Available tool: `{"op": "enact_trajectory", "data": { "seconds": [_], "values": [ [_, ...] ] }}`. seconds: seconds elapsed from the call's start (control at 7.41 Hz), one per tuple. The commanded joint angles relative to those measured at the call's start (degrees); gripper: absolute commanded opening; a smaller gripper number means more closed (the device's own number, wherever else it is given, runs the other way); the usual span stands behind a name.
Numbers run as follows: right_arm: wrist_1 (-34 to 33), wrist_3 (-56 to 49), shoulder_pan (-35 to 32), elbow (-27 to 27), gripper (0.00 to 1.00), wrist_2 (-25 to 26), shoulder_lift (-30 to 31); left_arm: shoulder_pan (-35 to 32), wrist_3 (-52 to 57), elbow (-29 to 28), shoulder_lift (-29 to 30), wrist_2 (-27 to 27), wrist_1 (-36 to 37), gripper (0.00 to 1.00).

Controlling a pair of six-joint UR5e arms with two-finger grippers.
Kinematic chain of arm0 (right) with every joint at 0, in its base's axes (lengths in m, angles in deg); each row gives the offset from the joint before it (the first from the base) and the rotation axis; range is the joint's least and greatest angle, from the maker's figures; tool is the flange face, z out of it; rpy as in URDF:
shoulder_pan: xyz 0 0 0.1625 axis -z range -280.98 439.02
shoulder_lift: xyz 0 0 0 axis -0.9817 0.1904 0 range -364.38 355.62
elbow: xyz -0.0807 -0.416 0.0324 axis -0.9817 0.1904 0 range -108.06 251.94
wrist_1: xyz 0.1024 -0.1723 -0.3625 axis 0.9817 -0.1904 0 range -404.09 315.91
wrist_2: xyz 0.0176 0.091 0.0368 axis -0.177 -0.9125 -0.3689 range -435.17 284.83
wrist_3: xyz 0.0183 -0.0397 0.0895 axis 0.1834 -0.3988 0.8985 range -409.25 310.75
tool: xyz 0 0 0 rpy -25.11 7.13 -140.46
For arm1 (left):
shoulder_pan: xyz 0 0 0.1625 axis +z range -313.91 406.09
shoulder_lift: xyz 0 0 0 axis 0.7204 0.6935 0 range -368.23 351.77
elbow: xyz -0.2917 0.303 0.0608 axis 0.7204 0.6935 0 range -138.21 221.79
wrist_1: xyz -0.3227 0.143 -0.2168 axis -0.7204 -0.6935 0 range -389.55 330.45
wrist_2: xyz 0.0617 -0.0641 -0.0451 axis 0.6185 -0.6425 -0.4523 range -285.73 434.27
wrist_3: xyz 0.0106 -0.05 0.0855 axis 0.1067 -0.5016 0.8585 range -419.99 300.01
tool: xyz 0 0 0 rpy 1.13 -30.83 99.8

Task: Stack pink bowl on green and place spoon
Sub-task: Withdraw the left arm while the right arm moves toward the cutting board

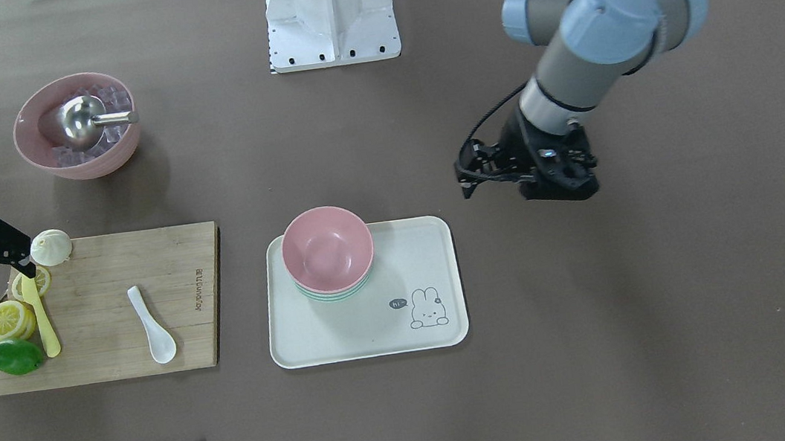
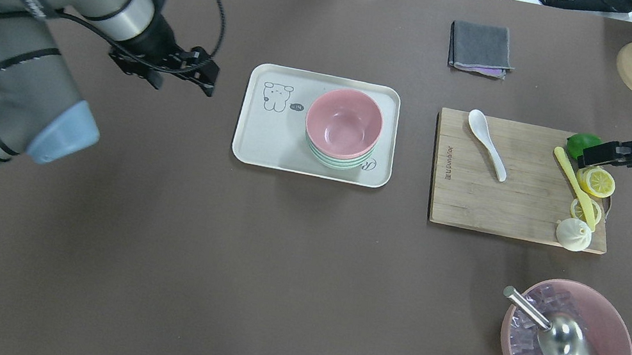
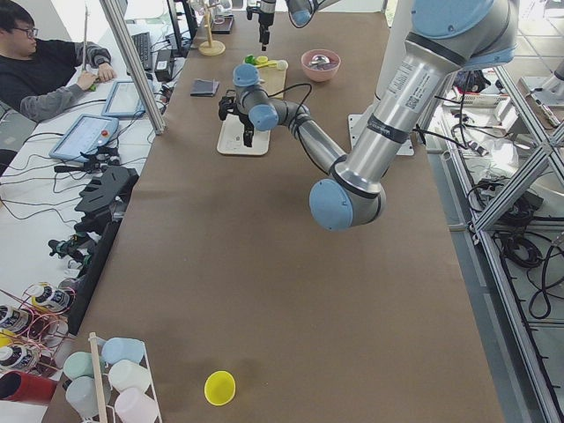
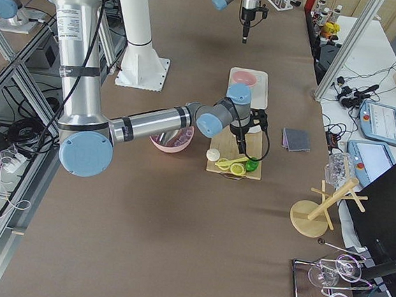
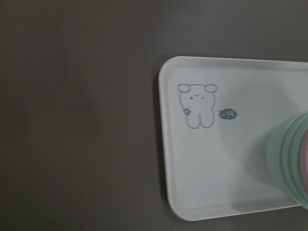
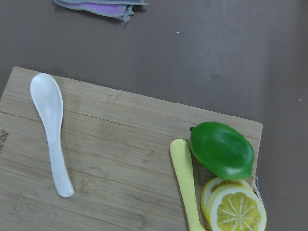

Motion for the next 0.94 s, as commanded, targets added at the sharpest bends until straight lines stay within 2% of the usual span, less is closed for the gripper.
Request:
{"op": "enact_trajectory", "data": {
  "seconds": [0.0, 0.13, 0.4, 0.54, 0.81],
  "values": [
    [-0.31, 0.00, 4.79, 0.29, 1.00, 3.90, -1.97, -12.13, 22.52, 2.13, -12.67, -8.90, -0.04, 0.98],
    [-0.40, 0.00, 7.51, 0.91, 1.00, 6.61, -3.54, -17.76, 35.08, 0.65, -17.17, -11.38, 0.13, 0.98],
    [-0.22, -0.79, 11.39, 1.52, 1.00, 9.62, -4.70, -26.12, 49.56, -3.56, -21.85, -12.28, 0.04, 0.98],
    [-0.22, -1.14, 11.92, 3.27, 1.00, 9.71, -7.23, -28.95, 54.93, -4.71, -23.44, -12.37, 0.04, 0.98],
    [0.47, -4.90, 12.02, 8.53, 0.95, 9.72, -11.90, -29.33, 55.16, -4.72, -23.63, -12.28, 0.13, 0.98]
  ]
}}
